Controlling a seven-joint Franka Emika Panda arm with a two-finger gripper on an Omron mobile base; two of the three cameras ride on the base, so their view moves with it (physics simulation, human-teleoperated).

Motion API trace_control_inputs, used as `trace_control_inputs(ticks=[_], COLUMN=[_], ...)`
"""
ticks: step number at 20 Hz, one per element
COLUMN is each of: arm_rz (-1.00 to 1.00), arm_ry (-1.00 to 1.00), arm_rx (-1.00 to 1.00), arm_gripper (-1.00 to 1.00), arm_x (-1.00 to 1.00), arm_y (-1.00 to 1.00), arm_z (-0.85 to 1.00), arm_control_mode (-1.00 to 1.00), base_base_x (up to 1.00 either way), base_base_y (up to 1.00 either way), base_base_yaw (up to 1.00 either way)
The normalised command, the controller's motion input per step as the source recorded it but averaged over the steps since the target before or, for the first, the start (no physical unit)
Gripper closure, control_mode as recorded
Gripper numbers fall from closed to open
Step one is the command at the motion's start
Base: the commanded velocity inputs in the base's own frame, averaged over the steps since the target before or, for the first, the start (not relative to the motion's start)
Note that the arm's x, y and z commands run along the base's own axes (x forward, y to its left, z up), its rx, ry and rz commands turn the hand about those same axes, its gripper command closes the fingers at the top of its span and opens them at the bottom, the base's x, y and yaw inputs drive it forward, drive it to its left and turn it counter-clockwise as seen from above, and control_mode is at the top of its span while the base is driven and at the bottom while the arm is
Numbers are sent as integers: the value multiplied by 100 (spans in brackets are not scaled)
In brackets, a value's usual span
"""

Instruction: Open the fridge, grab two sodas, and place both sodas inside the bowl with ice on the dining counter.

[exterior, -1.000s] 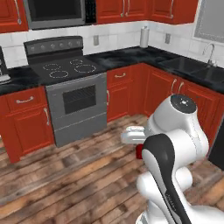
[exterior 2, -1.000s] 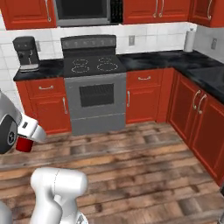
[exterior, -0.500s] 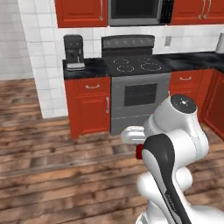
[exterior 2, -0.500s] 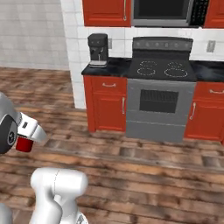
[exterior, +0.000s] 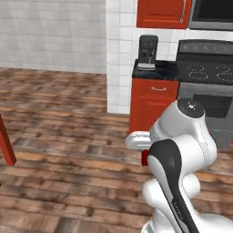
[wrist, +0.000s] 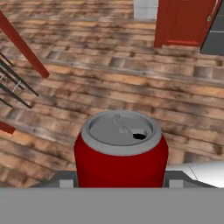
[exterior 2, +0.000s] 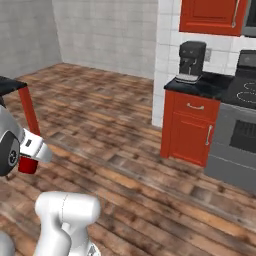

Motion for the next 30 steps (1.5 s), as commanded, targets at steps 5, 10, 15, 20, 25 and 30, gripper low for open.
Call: trace_control_inputs(ticks=[5,10,15,20,25,30], arm_rz=[0,0,0,0,0,0], arm_ry=[0,0,0,0,0,0], arm_rx=[0,0,0,0,0,0], arm_gripper=[100,100,100,100,100,100], arm_x=[0,0,0,0,0,0], arm_y=[0,0,0,0,0,0], arm_z=[0,0,0,0,0,0], arm_control_mode=[100,100,100,100,100,100], base_base_x=[1,5,33,67,70,77], base_base_y=[27,14,-19,-68,-79,-85], base_base_yaw=[60,58,49,37,31,26])
